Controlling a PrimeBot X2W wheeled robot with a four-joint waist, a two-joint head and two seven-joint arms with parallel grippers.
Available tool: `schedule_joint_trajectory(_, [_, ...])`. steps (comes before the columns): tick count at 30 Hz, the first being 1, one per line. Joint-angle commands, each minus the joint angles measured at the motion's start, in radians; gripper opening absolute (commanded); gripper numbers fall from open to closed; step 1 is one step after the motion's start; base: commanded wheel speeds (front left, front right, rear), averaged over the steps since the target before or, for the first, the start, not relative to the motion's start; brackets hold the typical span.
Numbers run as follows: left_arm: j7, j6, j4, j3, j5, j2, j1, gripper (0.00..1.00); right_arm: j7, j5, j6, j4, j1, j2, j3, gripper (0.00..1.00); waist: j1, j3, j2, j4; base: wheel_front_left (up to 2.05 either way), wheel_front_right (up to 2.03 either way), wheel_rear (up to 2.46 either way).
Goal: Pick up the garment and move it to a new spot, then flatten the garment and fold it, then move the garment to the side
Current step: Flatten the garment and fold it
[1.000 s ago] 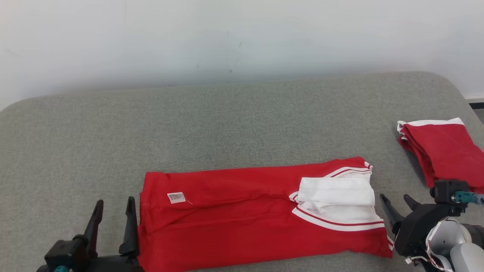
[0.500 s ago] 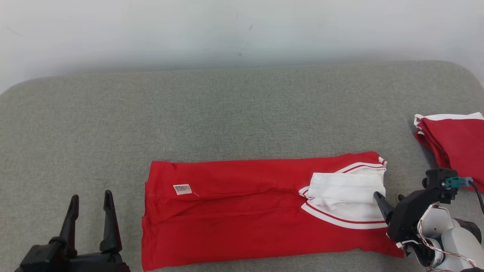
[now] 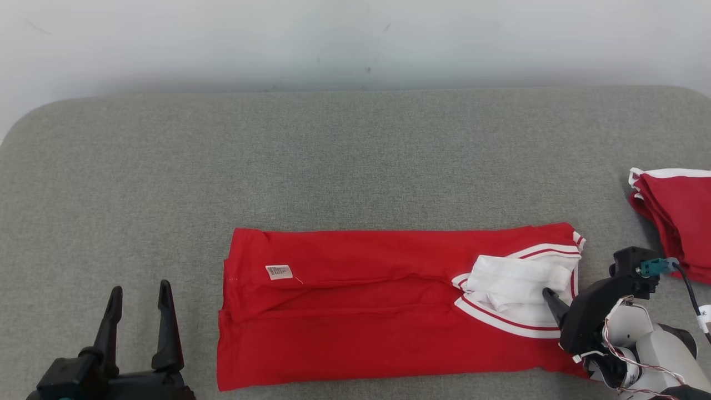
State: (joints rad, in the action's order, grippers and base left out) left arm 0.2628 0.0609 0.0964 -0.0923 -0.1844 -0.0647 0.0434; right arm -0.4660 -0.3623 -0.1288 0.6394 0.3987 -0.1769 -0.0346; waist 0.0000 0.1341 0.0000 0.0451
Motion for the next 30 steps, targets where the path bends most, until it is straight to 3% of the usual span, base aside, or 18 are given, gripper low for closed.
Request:
schedule_joint_trajectory(1, [0.002,0.004,0.011,-0.006,0.003,0.004,0.008,1.00,0.002,0.005,-0.003,0.028,-0.012,0.025,0.001,0.28,0.0000,-0.003,0.0000,0.004,0.00,0.00,0.00])
schedule_joint_trajectory(2, [0.002,0.006,0.016,-0.009,0.003,0.005,0.008,1.00,0.013,0.007,-0.003,0.029,-0.007,0.028,-0.010,0.00,0.0000,-0.004,0.0000,0.004,0.00,0.00,0.00])
schedule_joint_trajectory(15, [0.002,0.018,0.070,-0.015,-0.024,0.012,-0.018,1.00,0.074,0.050,-0.002,-0.042,-0.040,0.008,-0.072,0.00,0.0000,-0.054,0.0000,-0.024,0.00,0.00,0.00])
schedule_joint_trajectory(30, [0.002,0.013,0.062,-0.020,-0.033,0.014,-0.055,1.00,-0.078,0.123,-0.002,-0.404,-0.134,-0.082,-0.159,0.00,0.0000,-0.099,0.0000,-0.110,0.00,0.00,0.00])
